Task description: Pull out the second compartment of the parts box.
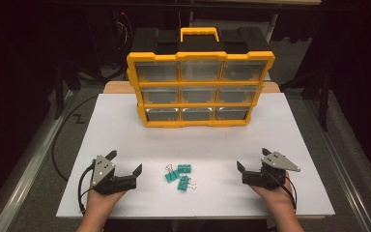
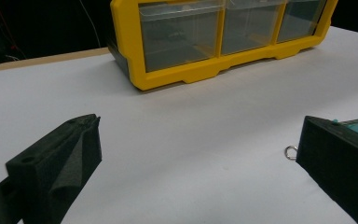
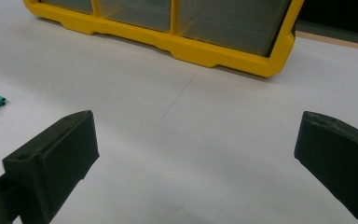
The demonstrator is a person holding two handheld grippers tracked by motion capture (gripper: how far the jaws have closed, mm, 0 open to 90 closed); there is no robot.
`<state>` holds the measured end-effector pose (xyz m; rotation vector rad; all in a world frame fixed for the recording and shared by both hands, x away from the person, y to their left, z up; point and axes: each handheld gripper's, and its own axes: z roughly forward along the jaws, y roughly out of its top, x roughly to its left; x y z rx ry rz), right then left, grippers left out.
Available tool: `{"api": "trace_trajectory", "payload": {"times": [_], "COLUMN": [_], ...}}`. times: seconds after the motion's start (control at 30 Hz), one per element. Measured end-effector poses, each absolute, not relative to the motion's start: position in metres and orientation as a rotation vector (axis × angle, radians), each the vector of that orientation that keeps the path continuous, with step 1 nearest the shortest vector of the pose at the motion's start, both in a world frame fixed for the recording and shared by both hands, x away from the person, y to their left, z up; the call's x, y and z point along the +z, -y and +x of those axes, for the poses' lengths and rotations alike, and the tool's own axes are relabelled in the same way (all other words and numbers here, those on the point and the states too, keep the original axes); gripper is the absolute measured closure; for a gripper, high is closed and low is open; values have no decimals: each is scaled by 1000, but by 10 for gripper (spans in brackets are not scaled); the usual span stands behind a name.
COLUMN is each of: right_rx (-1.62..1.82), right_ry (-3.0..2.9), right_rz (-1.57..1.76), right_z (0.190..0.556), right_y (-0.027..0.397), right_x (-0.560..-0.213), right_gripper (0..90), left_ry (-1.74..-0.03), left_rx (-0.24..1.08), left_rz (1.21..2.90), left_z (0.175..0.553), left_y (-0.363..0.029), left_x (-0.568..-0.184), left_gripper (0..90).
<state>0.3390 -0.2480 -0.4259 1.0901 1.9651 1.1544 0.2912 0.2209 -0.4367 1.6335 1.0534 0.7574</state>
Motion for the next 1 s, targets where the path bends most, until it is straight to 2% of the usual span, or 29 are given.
{"api": "trace_trajectory", "payload": {"times": [0.8, 1.0], "right_rx": [1153, 1136], "right_ry": [-1925, -1925], "right_rz": [1050, 1045], "right_z": [338, 347], "right_y": [241, 239], "right_x": [-420, -417], "right_gripper": [8, 8], "left_ry": [-1053, -1050], "left_rx": [755, 774], "left_rz": [1653, 1664], "left_z": [293, 293], "left_y": [-219, -220], "left_x": [-439, -438], "left_gripper": [8, 8]}}
